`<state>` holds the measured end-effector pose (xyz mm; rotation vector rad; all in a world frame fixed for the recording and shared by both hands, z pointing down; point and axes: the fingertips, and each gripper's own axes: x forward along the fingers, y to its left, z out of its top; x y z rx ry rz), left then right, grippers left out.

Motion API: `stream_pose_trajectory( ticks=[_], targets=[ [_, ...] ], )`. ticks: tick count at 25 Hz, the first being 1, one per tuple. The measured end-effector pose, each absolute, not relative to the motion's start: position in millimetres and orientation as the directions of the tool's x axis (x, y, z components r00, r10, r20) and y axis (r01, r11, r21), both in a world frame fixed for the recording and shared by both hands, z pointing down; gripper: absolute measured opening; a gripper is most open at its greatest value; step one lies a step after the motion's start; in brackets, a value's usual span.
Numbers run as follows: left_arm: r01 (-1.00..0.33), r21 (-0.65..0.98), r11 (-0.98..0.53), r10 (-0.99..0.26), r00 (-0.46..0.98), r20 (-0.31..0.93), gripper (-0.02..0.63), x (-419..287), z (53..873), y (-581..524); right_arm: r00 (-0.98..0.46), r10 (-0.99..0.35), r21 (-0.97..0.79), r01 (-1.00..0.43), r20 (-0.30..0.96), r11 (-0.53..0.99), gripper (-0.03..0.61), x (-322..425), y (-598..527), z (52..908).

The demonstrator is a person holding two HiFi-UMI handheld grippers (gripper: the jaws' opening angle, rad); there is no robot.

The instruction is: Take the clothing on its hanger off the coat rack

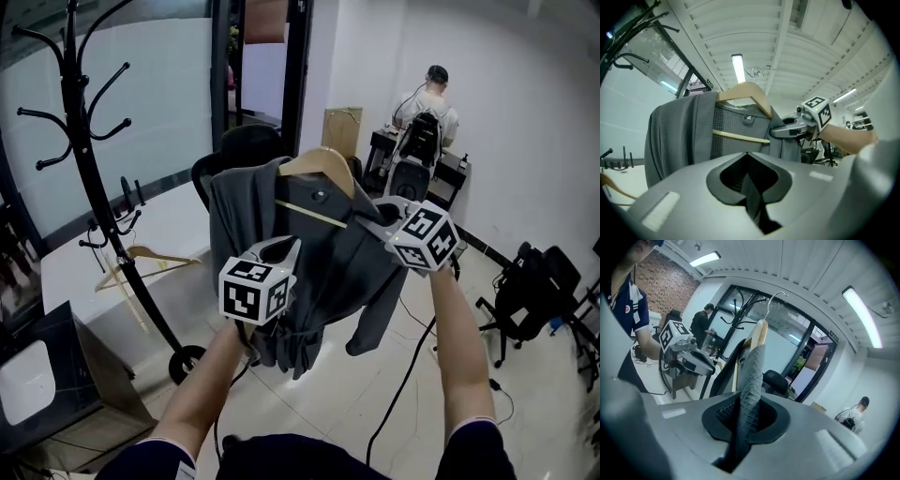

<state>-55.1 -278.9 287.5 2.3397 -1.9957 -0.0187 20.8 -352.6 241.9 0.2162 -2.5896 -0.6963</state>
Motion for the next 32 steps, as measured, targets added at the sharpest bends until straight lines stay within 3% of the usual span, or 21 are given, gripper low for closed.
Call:
stream_pose_trajectory(
  ticks=[15, 32],
  targets=[
    [-0.981, 0.052, -0.188, -0.978, 0.191, 0.083, 0.012, 16.4, 303.6, -342.9, -0.850, -0.398, 0.505, -0.189, 0.346, 0.842, 0.023, 116.6, -448.6, 221.6],
    [-0.975, 0.057, -0.216, -0.972, 0.221, 0.078, 0.012, -54.8, 305.1, -466.2, -0.836, -0.464, 0.519, -0.268, 0.294, 0.812, 0.023, 46.6, -570.6, 199.3]
  ],
)
